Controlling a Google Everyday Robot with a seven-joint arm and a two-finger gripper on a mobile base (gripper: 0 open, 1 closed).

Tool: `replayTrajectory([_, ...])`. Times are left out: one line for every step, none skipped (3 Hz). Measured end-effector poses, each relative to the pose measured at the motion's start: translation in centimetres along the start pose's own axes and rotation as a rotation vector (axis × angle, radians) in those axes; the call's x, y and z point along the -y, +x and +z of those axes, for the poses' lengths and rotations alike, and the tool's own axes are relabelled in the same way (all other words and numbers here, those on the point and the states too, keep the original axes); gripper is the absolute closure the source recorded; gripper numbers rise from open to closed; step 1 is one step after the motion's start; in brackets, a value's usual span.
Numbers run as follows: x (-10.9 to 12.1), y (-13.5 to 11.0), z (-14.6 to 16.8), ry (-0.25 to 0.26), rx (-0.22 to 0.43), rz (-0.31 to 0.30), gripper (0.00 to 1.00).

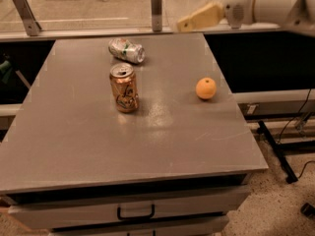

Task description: Place orange can upright

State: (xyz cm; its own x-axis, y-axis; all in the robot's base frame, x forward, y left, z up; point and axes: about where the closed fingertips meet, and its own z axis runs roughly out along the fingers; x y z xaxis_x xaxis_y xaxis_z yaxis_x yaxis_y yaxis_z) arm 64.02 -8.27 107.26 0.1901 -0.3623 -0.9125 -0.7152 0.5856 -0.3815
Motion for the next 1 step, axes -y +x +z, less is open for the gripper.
replayTrajectory([1.68, -0.81, -1.09, 0.035, 0.012, -0.009, 0.00])
